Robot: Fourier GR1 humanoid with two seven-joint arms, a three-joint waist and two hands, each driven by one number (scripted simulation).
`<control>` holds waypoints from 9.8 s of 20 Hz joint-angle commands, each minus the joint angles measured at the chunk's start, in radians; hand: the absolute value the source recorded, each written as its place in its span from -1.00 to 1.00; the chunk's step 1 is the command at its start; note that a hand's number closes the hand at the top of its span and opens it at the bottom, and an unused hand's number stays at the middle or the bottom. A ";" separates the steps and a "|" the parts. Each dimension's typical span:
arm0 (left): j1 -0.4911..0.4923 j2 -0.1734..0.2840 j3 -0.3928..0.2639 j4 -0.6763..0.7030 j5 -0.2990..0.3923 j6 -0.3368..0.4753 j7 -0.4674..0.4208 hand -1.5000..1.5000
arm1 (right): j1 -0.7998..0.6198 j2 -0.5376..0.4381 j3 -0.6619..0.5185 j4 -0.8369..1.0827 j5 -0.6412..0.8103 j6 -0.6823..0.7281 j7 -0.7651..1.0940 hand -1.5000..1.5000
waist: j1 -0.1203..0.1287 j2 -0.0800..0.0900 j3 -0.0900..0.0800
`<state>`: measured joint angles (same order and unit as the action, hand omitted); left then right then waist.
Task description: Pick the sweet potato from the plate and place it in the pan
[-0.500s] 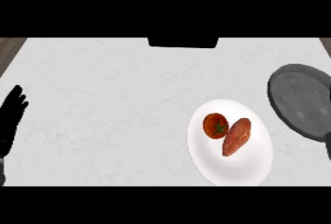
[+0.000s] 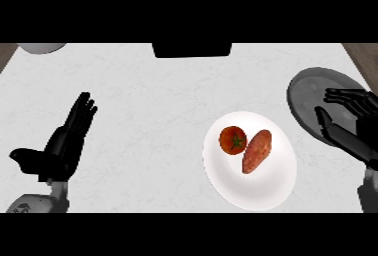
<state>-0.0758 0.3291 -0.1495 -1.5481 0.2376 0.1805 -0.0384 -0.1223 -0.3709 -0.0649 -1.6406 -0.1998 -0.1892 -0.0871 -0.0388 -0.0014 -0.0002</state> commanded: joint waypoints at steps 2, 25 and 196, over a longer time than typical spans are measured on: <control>0.044 -0.112 -0.122 -0.072 -0.050 0.022 -0.053 0.00 | 0.322 0.027 -0.016 -0.154 -0.050 0.053 -0.067 -1.00 | 0.000 -0.007 0.001; -0.020 -0.186 -0.154 0.008 -0.136 0.001 -0.080 0.00 | 0.014 -0.268 0.328 -0.174 0.387 0.344 0.589 -1.00 | 0.069 0.007 -0.001; 0.081 -0.314 0.028 -0.075 -0.265 -0.163 -0.040 0.00 | 0.121 -0.126 -0.559 0.449 0.244 0.429 -0.278 -1.00 | 0.038 0.001 0.000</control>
<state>-0.0004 0.0226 -0.1206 -1.5939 -0.0265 0.0115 -0.1036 -0.0083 -0.5078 -0.6404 -1.1535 0.0237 0.2782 -0.3788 -0.0015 -0.0006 -0.0002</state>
